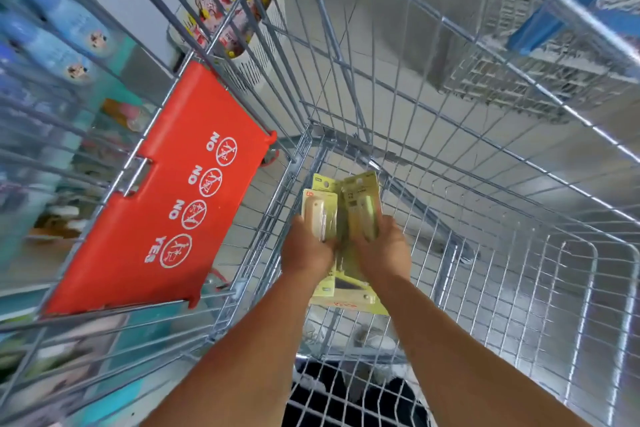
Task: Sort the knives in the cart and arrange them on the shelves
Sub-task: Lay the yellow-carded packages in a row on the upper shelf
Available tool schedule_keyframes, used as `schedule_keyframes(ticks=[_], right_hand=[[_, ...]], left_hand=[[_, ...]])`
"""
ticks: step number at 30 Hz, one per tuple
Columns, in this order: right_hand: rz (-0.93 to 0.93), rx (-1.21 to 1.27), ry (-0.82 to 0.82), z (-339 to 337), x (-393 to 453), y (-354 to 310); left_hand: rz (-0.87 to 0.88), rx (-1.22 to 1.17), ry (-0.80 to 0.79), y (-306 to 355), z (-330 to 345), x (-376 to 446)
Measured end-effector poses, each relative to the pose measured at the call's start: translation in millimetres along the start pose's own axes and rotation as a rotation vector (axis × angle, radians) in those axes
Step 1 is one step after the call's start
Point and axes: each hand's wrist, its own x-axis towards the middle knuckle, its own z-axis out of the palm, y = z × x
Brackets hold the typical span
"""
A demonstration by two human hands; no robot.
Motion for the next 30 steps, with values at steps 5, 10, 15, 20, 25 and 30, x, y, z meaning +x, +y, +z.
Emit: schedule_keyframes(ticks=[5,10,15,20,25,30], right_hand=[[-0.101,0.001,-0.047,-26,-13,-3],[-0.192,0.022,-0.069,-66,-28,-19],[-0.359,0.111,-0.062,-114,-59,-52],[-0.559,0.156,-0.174,-163,-113,-106],[-0.799,0.222,-0.315,-189,-187,-166],[-0.992,0.323,-0.504,-180,-274,-216]], left_hand=[[-0.022,-0.039,0.06,8,-15,-22],[-0.054,-0.158,0.163,25,-37,-64],[-0.037,-0.341,0.322,45,-70,-119],[0.049,-0.538,0.45,62,-125,-183],[0.104,-0.586,0.716,55,-193,-250],[0.106,-0.616,0.929,24,-260,-331]])
